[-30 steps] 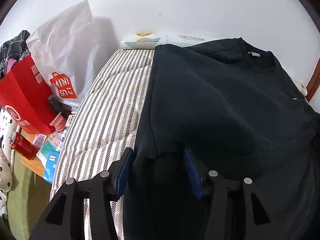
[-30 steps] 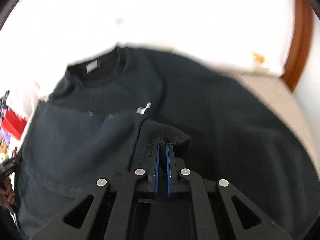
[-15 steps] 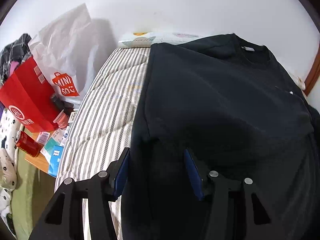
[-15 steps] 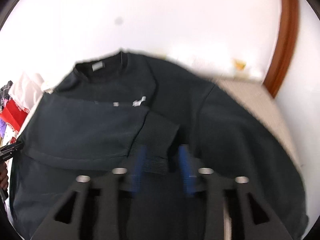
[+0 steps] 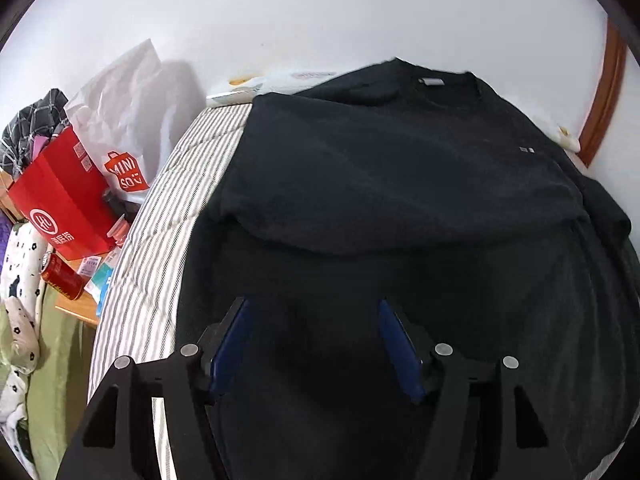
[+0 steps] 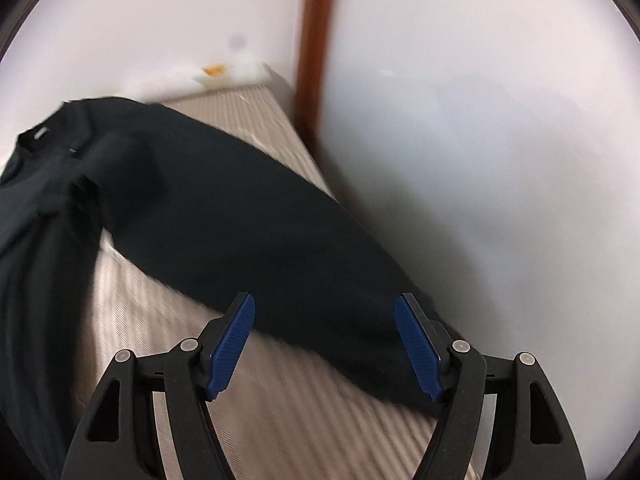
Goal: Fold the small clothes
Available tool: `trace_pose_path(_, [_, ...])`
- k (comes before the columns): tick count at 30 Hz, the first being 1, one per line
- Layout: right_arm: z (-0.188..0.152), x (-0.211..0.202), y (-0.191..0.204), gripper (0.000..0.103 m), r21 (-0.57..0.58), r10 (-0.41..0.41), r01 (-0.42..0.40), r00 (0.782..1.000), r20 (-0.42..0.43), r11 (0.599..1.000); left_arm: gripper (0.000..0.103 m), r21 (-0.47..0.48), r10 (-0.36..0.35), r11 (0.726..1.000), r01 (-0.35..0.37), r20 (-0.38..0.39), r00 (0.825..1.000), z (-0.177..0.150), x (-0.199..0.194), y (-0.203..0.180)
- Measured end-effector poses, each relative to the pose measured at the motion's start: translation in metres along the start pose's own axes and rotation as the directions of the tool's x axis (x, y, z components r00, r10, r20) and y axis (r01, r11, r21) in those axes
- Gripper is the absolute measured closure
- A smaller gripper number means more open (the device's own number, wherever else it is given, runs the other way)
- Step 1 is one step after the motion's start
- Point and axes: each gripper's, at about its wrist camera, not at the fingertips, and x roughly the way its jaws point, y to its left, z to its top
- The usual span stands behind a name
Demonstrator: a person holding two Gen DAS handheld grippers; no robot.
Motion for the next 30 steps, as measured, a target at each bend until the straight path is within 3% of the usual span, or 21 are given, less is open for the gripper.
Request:
trace_pose_path(7, [-0.019, 0.022, -0.012, 0.032, 0.035, -0.004, 0.004, 1.0, -0.025, 0.999, 0.039, 0.0, 0.021, 1.0, -0.021, 0.001, 1.0, -0.01, -0.016, -0.007])
trace_pose_path(8, [-0.016, 0.022, -0.015, 0.037, 0.057, 0.008, -0.007, 1.0, -0.012, 0.998, 0.039, -0.003, 0.029, 1.0, -0.029, 0.001, 1.0, -0.012, -0.018, -0.004])
trace_pose_path(10, [-0.015, 0.026, -0.014, 0.058, 0.058, -0.005, 0.005, 1.0, 0.003, 0.998, 0.039, -0.007, 0.047, 0.999, -0.047, 0.002, 0.999, -0.014, -0.02, -0.002])
trace_pose_path(11, [-0.012, 0.024, -0.012, 0.084, 0.043, -0.019, 0.018, 1.0, 0.018, 0.999, 0.039, -0.01, 0.058, 0.998, -0.058, 0.003, 0.998, -0.016, -0.021, 0.001])
trace_pose_path(12, [-0.009, 0.022, -0.012, 0.091, 0.037, -0.013, 0.013, 1.0, 0.015, 0.999, 0.039, -0.015, 0.071, 0.997, -0.071, 0.003, 0.997, -0.018, -0.021, 0.004])
trace_pose_path(17, [0.022, -0.02, 0.014, 0.093, 0.011, 0.015, -0.017, 0.99, 0.142, 1.0, 0.039, -0.026, 0.102, 0.994, -0.102, -0.002, 0.995, -0.033, -0.018, 0.022])
trace_pose_path(23, [0.07, -0.093, 0.091, 0.093, -0.086, 0.151, -0.131, 0.944, 0.293, 0.988, 0.039, -0.014, 0.094, 0.995, -0.095, -0.02, 0.995, -0.048, -0.012, 0.045])
trace_pose_path(30, [0.121, -0.132, 0.228, 0.092, -0.193, 0.386, -0.341, 0.875, 0.294, 0.92, 0.039, 0.039, 0.061, 0.997, -0.061, -0.003, 0.998, -0.054, -0.004, 0.051])
